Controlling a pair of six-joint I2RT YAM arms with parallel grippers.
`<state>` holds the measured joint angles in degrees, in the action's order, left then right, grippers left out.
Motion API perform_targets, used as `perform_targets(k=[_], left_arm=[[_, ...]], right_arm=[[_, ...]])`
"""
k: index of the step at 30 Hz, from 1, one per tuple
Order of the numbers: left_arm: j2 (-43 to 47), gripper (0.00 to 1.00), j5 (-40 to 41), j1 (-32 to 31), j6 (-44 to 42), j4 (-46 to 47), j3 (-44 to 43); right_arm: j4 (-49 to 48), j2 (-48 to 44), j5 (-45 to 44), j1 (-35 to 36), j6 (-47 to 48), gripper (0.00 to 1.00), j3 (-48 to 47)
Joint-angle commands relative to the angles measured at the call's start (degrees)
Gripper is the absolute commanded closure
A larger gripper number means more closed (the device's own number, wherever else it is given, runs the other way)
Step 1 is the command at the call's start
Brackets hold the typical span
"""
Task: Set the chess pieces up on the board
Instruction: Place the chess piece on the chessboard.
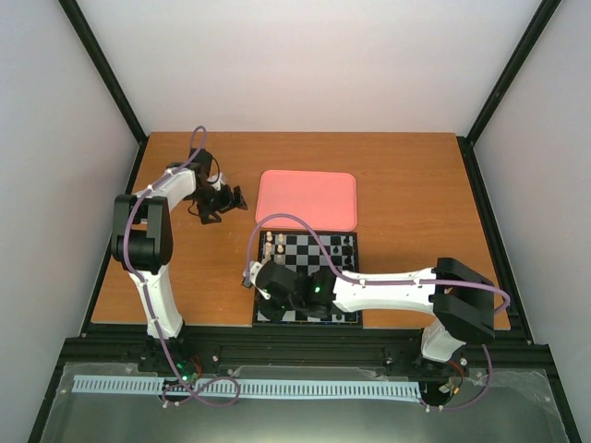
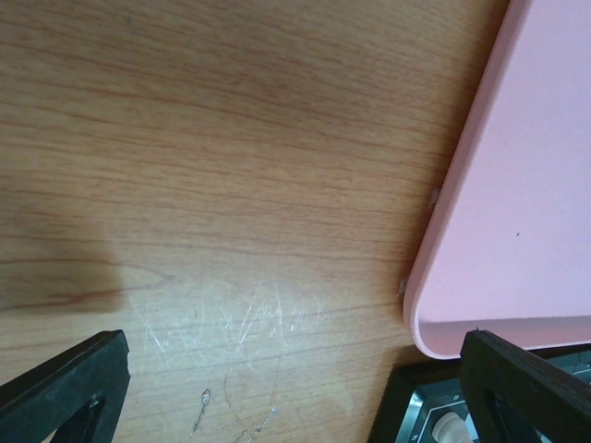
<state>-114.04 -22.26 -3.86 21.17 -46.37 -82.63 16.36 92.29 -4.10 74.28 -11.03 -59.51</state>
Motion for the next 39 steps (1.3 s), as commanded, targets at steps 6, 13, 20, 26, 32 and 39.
perform_targets(k=[6, 13, 20, 26, 32, 39], left_arm=[[4.16, 0.0, 1.78, 0.06, -1.56, -0.17, 0.17], [4.83, 0.0, 3.0, -0.09, -1.76, 0.19, 0.7], [5.35, 0.0, 3.49, -0.04, -1.83, 0.42, 1.22], [5.1, 0.0, 3.92, -0.06, -2.13, 0.49, 1.28], [4.71, 0.0, 4.28, -0.11, -2.26, 0.35, 1.17], [4.22, 0.0, 4.51, -0.1, -2.36, 0.21, 1.03]], right_arm=[[-10.38, 0.14, -2.88, 3.89, -3.86, 0.97, 3.22], [-14.42, 1.03, -5.29, 4.81, -6.22, 0.97, 5.8], [-16.28, 1.7, -4.5, 5.2, -6.56, 0.97, 7.95], [-17.75, 2.77, -5.48, 5.26, -7.61, 0.97, 9.22], [-18.21, 3.82, -6.12, 5.25, -7.19, 0.97, 9.45], [-18.47, 4.23, -6.28, 5.25, -7.26, 0.97, 9.66]])
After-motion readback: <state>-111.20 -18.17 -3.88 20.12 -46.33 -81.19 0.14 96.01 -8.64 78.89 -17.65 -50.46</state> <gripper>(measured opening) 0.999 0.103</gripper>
